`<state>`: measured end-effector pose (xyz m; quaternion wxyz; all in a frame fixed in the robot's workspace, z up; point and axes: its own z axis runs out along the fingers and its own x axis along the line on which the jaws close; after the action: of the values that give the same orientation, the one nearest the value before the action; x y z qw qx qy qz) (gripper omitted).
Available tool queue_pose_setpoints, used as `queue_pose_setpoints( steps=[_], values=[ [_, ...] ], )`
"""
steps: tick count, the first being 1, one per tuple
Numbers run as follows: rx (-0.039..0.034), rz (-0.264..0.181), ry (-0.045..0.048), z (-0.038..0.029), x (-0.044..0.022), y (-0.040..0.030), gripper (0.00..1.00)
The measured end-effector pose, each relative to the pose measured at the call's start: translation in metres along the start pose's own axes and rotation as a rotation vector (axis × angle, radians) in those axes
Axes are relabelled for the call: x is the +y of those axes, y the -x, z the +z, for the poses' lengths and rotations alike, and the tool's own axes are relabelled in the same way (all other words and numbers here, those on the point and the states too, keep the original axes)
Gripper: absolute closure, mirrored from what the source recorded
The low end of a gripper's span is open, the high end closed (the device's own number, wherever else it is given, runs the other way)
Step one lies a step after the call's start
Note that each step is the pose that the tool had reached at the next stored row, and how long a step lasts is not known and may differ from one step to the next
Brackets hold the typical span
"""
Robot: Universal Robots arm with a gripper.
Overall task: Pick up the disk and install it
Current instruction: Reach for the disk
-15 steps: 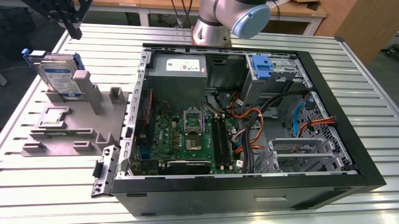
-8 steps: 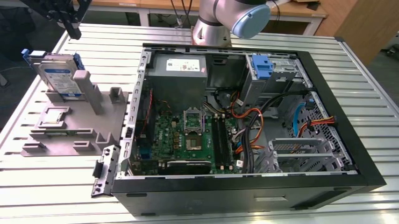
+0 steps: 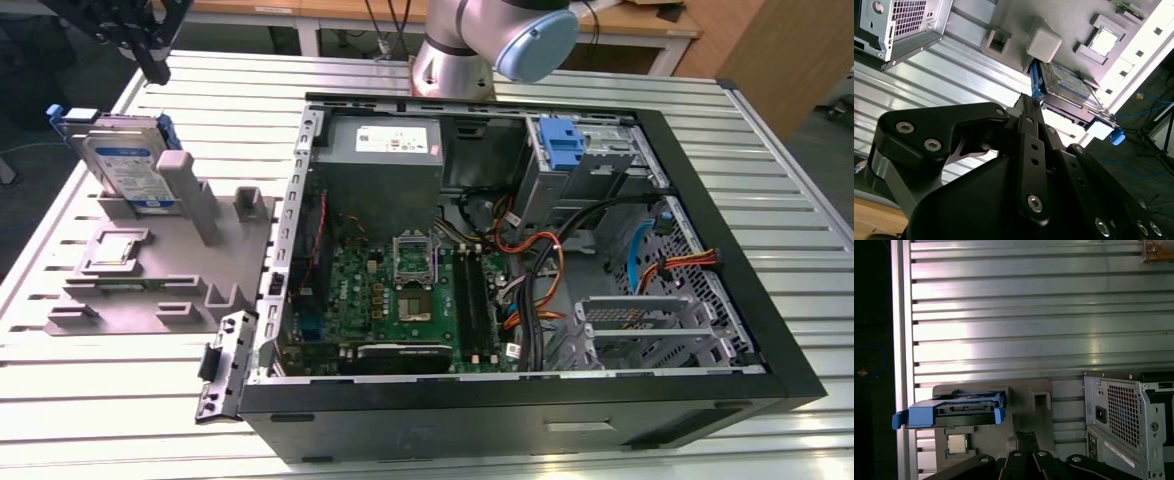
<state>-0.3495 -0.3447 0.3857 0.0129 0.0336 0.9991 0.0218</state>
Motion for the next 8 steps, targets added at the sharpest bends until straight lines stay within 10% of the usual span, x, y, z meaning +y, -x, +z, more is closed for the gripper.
queue_pose_setpoints(
  steps=[8],
  values=[
    [0.0002,0.0,0.0,0.0001,-0.0013,-0.0185,0.9]
  ],
)
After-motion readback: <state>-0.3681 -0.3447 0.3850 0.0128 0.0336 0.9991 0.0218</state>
